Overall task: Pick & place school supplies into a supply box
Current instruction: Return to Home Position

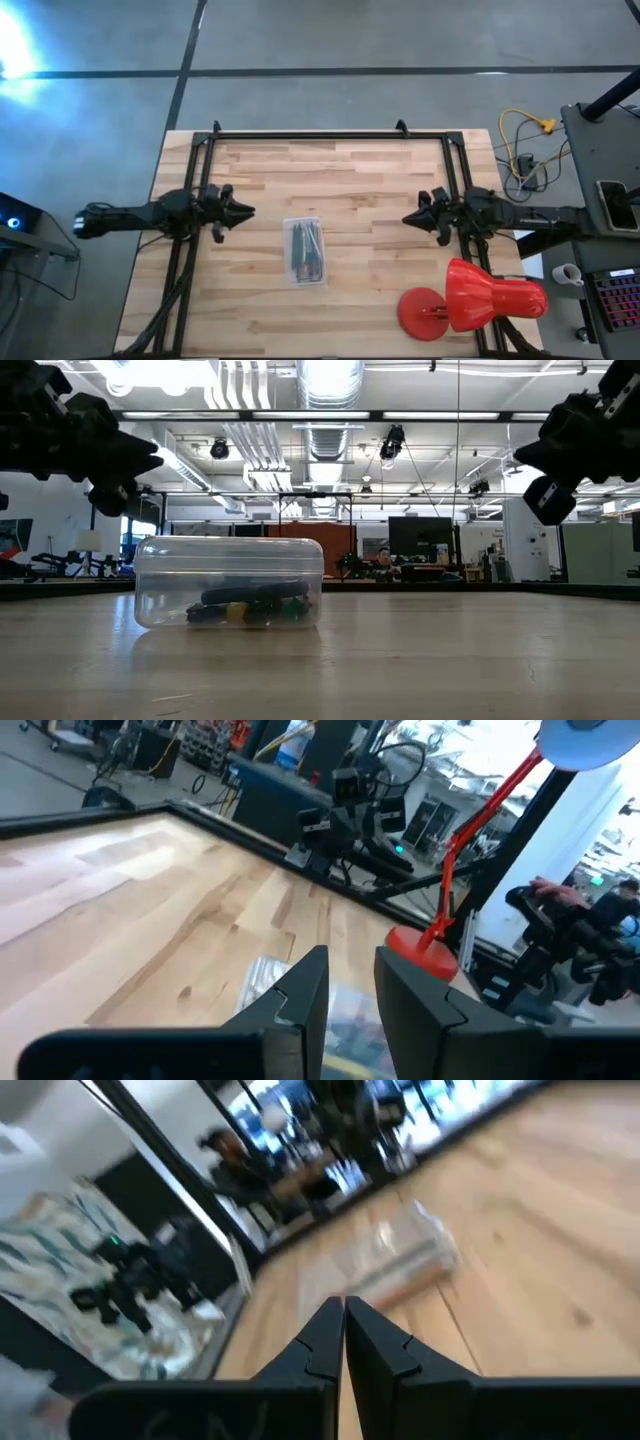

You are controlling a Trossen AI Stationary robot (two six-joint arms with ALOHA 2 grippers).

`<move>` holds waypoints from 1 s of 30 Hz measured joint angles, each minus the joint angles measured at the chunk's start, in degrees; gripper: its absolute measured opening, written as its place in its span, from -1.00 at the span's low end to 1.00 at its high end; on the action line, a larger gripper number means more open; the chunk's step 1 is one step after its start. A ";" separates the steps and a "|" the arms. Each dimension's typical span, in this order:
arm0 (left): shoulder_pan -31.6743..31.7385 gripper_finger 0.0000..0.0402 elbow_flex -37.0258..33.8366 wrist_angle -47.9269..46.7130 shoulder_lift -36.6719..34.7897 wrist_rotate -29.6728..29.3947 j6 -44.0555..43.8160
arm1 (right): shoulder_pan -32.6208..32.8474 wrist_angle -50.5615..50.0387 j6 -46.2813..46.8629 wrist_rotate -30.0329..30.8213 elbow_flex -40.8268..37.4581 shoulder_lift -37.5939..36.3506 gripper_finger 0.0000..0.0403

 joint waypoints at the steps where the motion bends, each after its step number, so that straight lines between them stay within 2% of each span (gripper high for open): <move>1: 0.00 -0.65 0.00 0.00 0.41 0.00 0.00 | 0.15 -1.42 -0.03 0.13 0.00 -0.65 -0.96; 9: 0.00 -0.65 -0.04 0.07 5.09 0.00 0.02 | 0.61 -1.59 -0.08 0.44 0.04 -5.28 -0.96; 30: 0.00 -0.65 -0.07 0.11 17.33 -0.01 0.02 | 0.59 -1.61 -0.07 0.46 0.04 -5.10 -0.96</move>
